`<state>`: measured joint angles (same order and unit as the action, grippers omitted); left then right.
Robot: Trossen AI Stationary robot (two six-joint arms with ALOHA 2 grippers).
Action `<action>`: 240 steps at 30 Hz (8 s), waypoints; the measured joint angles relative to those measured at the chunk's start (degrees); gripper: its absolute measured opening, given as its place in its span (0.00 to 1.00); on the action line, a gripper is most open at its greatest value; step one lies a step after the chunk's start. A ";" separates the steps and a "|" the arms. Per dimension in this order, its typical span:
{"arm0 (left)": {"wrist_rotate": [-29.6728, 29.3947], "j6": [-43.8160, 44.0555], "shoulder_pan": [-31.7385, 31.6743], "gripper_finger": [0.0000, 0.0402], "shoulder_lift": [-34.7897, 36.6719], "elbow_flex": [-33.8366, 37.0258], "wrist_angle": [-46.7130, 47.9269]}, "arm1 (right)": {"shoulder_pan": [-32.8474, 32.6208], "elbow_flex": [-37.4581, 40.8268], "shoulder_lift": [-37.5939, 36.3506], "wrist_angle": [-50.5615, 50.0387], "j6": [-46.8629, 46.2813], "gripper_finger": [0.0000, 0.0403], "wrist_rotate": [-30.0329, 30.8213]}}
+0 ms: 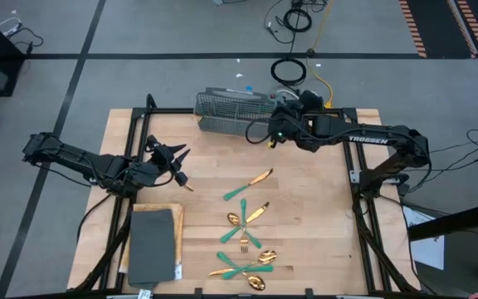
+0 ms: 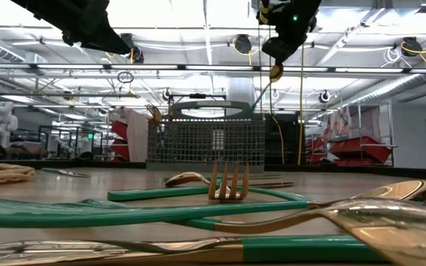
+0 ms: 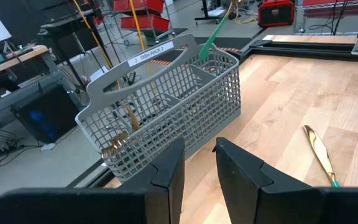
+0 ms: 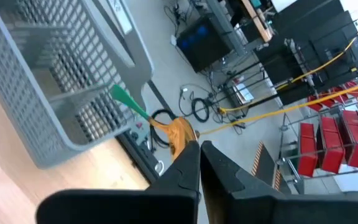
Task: Sort silverware
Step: Put the green spoon into the gray silverware basket, then put the green table knife into the gray silverware basket
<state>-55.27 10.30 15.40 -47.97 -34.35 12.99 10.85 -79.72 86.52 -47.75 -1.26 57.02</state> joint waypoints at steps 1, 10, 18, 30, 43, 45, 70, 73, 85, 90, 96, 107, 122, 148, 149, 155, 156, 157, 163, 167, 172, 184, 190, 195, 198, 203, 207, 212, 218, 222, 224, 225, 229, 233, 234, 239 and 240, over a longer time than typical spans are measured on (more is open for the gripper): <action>0.00 0.01 0.00 0.25 0.01 0.00 0.00 | 0.00 0.00 0.00 -0.90 -0.47 0.00 -0.02; 0.00 0.05 0.00 0.25 -0.01 0.00 0.00 | 0.20 0.00 0.00 -3.91 0.16 0.00 -2.58; -0.01 1.34 0.00 0.25 0.00 0.00 0.02 | 2.21 0.00 0.35 -1.88 5.13 0.00 -8.01; -0.02 1.34 0.00 0.25 0.00 0.00 0.04 | 5.41 0.00 0.35 4.82 14.52 0.01 -15.42; -0.02 1.36 0.00 0.25 0.00 0.02 0.07 | 6.42 0.00 0.33 7.29 16.83 0.30 -15.44; -0.02 1.35 0.00 0.25 0.00 0.02 0.07 | 5.77 0.00 0.31 7.18 16.98 0.31 -19.69; -0.03 1.45 -0.02 0.25 -0.02 0.04 0.55 | -9.86 4.13 24.31 17.02 28.76 0.32 -58.80; -0.04 1.45 -0.02 0.25 -0.02 0.04 0.69 | -9.84 0.41 27.06 16.33 31.13 0.32 -58.75; -0.04 1.47 -0.02 0.25 -0.04 0.04 1.93 | -8.66 -2.82 30.59 15.21 34.75 0.32 -58.69; -0.03 1.51 -0.02 0.25 -0.04 0.06 2.84 | -7.52 -2.83 33.09 16.85 35.23 0.32 -58.60; -0.02 1.54 -0.02 0.25 -0.04 0.07 3.08 | -6.86 -3.15 35.08 14.47 34.80 0.32 -58.85; -0.04 1.54 -0.02 0.25 -0.04 0.62 2.91 | -6.36 -3.08 35.33 10.70 34.11 0.13 -57.10; -0.26 5.95 -0.02 0.25 -0.02 3.28 2.97 | -8.95 -2.42 31.55 6.15 31.41 0.00 -49.42; -0.26 5.95 -0.02 0.25 -0.02 3.30 2.56 | -8.93 -2.62 31.47 -2.00 41.16 0.38 -43.60; -0.28 5.95 0.00 0.25 -0.02 3.30 2.58 | -8.89 -2.68 31.42 -1.67 41.18 0.40 -43.63; -0.55 5.93 -0.02 0.25 -0.02 3.30 2.58 | -8.15 -2.73 31.42 0.76 44.30 0.41 -49.65; -0.55 5.95 -0.01 0.25 -0.02 3.30 2.58 | -7.72 -2.75 31.61 1.55 44.35 0.39 -52.05; -0.57 5.95 0.00 0.25 -0.02 3.28 2.59 | -7.20 -2.78 31.82 2.00 44.37 0.38 -53.84; -0.75 5.91 0.00 0.25 -0.02 3.28 2.79 | -4.22 -3.15 34.43 2.18 43.79 0.34 -56.30; -0.76 5.91 -0.02 0.25 -0.02 3.28 2.99 | -2.94 -3.35 36.61 1.53 42.63 0.34 -58.06; -0.75 5.91 0.00 0.25 -0.02 3.28 3.02 | -2.73 -3.54 38.02 1.50 41.39 0.27 -58.67; -0.74 5.93 -0.02 0.25 -0.02 3.28 3.06 | -3.70 -3.76 37.83 1.42 39.62 0.01 -55.15; -0.74 5.93 -0.01 0.25 -0.02 3.28 3.10 | -5.88 -3.63 34.57 1.34 37.56 0.00 -52.74; -0.74 5.95 0.00 0.25 -0.02 3.28 3.08 | -6.49 -3.42 32.24 0.78 35.29 0.00 -51.30; -0.74 5.93 0.00 0.25 -0.02 3.28 3.06 | -6.72 -3.39 31.64 -0.22 34.88 0.00 -47.93; -0.74 5.93 -0.02 0.25 -0.02 3.28 3.14 | -7.94 -3.47 31.61 -1.79 34.90 0.00 -40.80; -0.74 5.93 -0.01 0.25 -0.02 3.28 3.23 | -8.89 -3.83 31.42 -3.57 35.37 0.00 -34.10; -0.74 5.93 0.00 0.25 -0.02 3.28 3.26 | -10.61 -5.05 31.33 -7.59 36.25 0.00 -21.52; -0.74 5.95 0.00 0.25 -0.02 3.28 3.58 | -11.54 -5.16 31.23 -8.52 42.47 0.00 -8.06; -0.74 5.97 -0.02 0.25 -0.02 3.28 3.68 | -11.10 -5.18 31.23 -8.51 44.26 0.00 -1.09; -0.74 5.97 0.00 0.25 -0.02 3.28 4.01 | -10.67 -5.20 31.17 -8.59 45.60 0.00 2.35; -0.72 5.97 0.00 0.25 -0.02 3.28 4.12 | -10.38 -5.20 30.95 -8.61 46.17 0.00 3.46; -0.72 5.99 -0.01 0.25 -0.03 3.29 4.11 | -9.33 -5.22 30.27 -7.83 47.61 0.00 8.59; -0.74 6.16 -0.02 0.25 -0.02 3.79 3.91 | -8.59 -5.22 28.70 -5.90 50.23 0.00 15.31; -0.72 6.59 0.00 0.25 -0.04 4.13 3.89 | -8.44 -5.22 27.70 -4.21 50.28 0.00 15.43; -0.86 10.29 -0.01 0.25 -0.04 7.08 4.16 | -8.49 -5.25 21.57 4.41 51.36 0.00 9.13; -0.88 10.86 -0.01 0.25 -0.04 7.55 4.19 | -8.66 -5.25 20.48 6.55 52.05 0.00 8.07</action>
<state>-56.15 21.16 15.39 -48.01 -26.80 17.18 2.19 -84.97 107.00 -41.20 50.80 65.09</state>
